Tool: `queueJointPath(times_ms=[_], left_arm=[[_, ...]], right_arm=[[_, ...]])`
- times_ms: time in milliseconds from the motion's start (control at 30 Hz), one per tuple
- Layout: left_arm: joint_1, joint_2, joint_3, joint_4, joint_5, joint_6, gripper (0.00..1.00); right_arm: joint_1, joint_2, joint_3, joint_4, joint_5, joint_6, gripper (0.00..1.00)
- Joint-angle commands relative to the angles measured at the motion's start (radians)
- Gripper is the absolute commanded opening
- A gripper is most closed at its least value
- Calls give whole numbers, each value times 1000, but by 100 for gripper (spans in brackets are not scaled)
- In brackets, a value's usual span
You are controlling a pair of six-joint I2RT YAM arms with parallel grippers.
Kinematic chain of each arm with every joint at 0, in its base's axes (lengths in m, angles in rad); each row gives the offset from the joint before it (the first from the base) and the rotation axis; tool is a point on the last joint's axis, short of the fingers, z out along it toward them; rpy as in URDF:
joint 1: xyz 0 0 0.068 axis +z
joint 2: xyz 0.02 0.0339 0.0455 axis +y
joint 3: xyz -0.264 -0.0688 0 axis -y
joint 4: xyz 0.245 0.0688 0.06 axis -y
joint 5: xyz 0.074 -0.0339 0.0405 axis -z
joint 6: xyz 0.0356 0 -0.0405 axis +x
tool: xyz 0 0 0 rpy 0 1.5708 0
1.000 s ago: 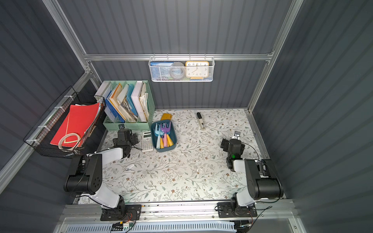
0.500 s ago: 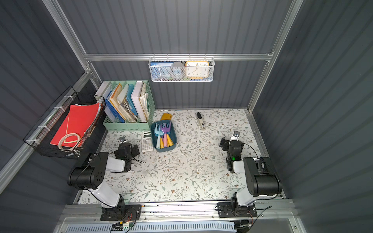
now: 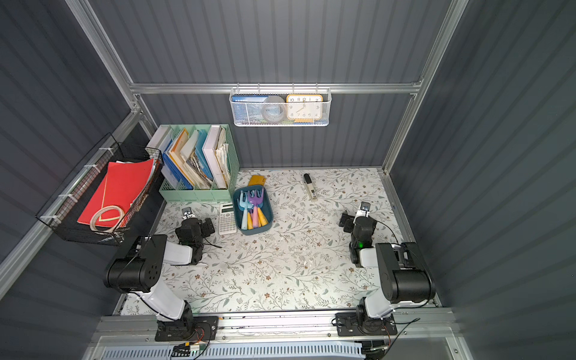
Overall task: Put the rake into the storage box
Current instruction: Reset both arms
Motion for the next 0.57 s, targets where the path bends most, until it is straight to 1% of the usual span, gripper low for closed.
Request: queueJointPath(times_ms=[0, 267, 400, 533], left_arm=[[6, -9, 9, 14, 4, -13, 100], [6, -8, 14, 9, 9, -12, 100], [18, -6, 21, -6, 37, -17, 100], [17, -9, 11, 6, 17, -17, 100]], right_arm=[[2, 10, -1, 20, -1, -4, 99], [1, 10, -1, 20, 0, -4, 99], [1, 9, 1, 18, 0, -4, 99], [1, 8, -1, 18, 0, -2, 99]])
